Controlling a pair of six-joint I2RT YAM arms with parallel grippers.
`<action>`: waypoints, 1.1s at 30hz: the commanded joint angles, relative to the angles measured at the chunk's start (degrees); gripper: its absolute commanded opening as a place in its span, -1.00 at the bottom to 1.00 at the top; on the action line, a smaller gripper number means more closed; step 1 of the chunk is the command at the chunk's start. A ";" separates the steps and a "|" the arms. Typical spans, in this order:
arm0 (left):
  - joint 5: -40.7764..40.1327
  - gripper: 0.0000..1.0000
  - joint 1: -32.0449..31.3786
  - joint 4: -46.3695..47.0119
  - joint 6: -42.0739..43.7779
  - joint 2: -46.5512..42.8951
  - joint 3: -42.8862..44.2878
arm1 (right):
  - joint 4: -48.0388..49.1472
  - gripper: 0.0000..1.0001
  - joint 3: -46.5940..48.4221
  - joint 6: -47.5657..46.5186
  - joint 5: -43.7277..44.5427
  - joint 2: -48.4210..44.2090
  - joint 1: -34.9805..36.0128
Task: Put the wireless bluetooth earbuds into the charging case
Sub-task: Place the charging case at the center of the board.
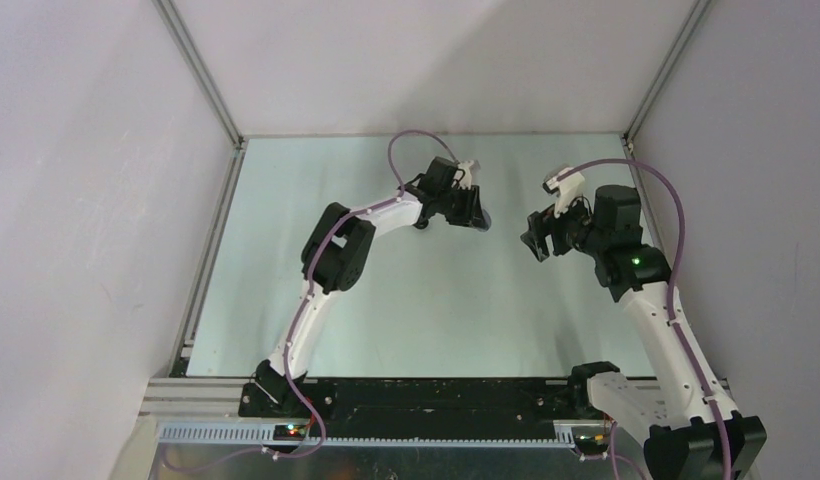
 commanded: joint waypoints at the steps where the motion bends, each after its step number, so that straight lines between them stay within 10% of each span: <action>1: 0.67 -0.24 -0.65 -1.37 -2.55 1.85 3.87 | 2.43 0.51 -0.34 -0.72 0.16 -0.80 1.76; 5: 0.42 -0.02 -0.92 -2.81 -2.94 3.07 5.41 | 2.58 0.50 -0.54 -0.95 0.85 -0.52 3.08; 8: -0.21 0.62 -0.91 -4.11 -2.96 3.22 6.07 | 2.63 0.50 -0.60 -1.11 0.95 -0.56 3.43; 12: -0.64 0.97 -0.95 -5.14 -3.15 2.76 5.85 | 2.84 0.50 -0.65 -1.17 1.32 -0.40 3.86; 33: -12.89 0.99 -0.86 -9.40 2.58 -8.65 -4.60 | 2.81 0.50 -0.64 -0.95 1.57 -1.03 4.01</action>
